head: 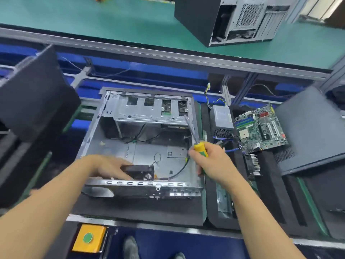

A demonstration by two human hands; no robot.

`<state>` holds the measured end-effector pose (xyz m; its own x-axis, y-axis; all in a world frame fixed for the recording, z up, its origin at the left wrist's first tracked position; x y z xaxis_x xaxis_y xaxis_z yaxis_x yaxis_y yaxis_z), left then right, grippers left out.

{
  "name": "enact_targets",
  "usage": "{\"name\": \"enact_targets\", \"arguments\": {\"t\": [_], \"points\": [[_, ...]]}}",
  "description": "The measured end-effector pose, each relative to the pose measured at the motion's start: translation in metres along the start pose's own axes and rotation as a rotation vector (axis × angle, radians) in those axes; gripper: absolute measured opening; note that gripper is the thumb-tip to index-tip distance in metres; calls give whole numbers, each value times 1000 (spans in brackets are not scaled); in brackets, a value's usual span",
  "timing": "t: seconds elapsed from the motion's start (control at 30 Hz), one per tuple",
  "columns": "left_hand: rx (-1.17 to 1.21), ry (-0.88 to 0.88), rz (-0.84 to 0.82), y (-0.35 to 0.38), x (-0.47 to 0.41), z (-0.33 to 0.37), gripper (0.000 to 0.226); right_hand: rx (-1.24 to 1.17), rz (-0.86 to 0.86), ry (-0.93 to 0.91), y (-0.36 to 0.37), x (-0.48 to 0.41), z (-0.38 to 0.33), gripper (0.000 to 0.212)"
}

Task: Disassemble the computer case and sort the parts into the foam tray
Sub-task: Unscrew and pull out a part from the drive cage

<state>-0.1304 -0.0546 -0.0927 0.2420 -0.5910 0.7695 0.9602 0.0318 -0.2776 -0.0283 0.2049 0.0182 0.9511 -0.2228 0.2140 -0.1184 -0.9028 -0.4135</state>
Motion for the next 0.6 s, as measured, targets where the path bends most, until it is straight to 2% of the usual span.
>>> {"name": "enact_targets", "arguments": {"t": [0.1,0.17,0.33,0.43,0.53,0.6], "points": [[-4,99,91,-14,-5,5,13,103,-166,42,52,-17,-18,11],[40,172,132,-21,-6,13,21,91,-219,90,84,-31,-18,5],[26,243,-5,1,-21,31,17,234,-232,224,127,-57,4,21],[-41,267,85,-1,-34,36,29,170,-240,269,134,-61,11,25],[-257,316,181,-15,-32,41,22,139,-302,236,137,-59,6,28],[-316,329,232,-28,-24,42,26,170,-298,182,135,-58,-1,31]]}}
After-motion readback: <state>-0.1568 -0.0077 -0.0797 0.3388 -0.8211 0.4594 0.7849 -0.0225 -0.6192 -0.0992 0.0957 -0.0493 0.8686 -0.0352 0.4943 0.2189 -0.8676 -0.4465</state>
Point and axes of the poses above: each hand's wrist, its own x-axis away from the middle knuckle, its own y-axis out of the palm, z = x × y, the point moved 9 cm from there along -x, towards the middle knuckle
